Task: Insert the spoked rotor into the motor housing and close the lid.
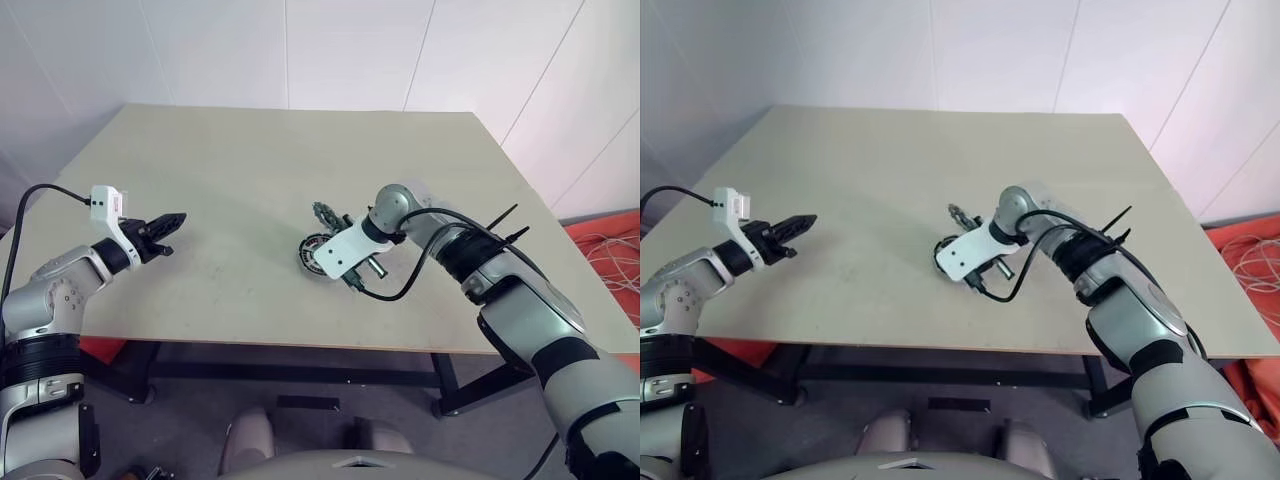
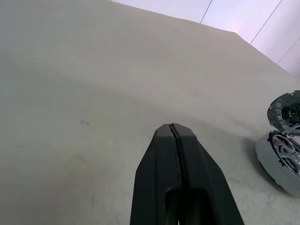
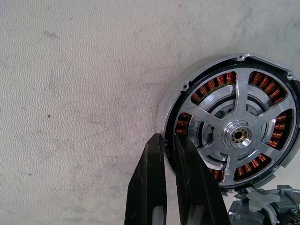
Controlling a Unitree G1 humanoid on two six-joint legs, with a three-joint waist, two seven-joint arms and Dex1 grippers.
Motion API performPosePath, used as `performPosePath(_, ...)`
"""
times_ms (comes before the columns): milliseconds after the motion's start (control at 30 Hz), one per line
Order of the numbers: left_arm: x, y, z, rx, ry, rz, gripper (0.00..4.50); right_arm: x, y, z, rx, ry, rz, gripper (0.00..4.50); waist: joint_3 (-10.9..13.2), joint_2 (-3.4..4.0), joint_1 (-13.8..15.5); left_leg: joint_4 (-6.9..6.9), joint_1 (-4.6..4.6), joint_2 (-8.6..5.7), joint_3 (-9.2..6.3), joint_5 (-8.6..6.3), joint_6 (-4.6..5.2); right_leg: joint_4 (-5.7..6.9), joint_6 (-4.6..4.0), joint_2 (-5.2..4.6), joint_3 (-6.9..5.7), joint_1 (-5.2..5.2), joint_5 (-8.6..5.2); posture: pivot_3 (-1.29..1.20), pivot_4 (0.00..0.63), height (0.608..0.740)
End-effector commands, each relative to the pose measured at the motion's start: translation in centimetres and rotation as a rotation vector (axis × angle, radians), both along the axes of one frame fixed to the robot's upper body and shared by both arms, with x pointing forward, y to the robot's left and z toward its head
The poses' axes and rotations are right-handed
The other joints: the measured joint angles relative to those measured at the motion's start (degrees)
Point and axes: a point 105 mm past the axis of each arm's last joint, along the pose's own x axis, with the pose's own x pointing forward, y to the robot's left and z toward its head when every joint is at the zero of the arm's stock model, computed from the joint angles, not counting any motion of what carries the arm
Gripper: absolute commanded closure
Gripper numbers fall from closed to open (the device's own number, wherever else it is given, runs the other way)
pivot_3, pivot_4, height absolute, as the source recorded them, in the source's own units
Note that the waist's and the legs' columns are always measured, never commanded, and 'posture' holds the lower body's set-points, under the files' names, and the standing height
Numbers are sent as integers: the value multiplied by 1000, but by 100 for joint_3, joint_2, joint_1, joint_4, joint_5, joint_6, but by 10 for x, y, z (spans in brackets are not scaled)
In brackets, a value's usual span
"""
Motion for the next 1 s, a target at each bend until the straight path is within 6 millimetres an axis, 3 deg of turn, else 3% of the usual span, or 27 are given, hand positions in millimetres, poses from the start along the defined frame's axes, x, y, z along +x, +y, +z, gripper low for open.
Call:
performPosePath(33, 1, -1, 15, 7, -57, -12, 4500, 1, 7, 12, 67, -3, -48, 4468, 0, 0, 2, 1, 0, 0, 0, -1, 1, 1, 0, 0, 0, 0, 0, 0, 0, 740)
performPosePath(267, 4, -5, 15, 5, -56, -21, 4500, -4, 13, 16, 124, 23, -135, 4468, 0, 0, 5, 6, 0, 3, 0, -2, 3, 4, -1, 1, 0, -1, 1, 0, 0, 740)
performPosePath(700, 5, -7, 14, 1, -54, -29, 4500, -14, 23, 29, 190, 44, -216, 47, 0, 0, 19, 6, 4, 4, -1, 2, -3, 6, -1, 3, 1, 2, 1, 0, 0, 740)
performPosePath(1000, 5, -7, 14, 4, -55, -26, 4500, -9, 5, 16, 116, 6, -244, 16, 0, 0, 20, 6, 6, 3, -1, 5, -8, 6, -1, 2, 1, 4, 1, 0, 0, 740)
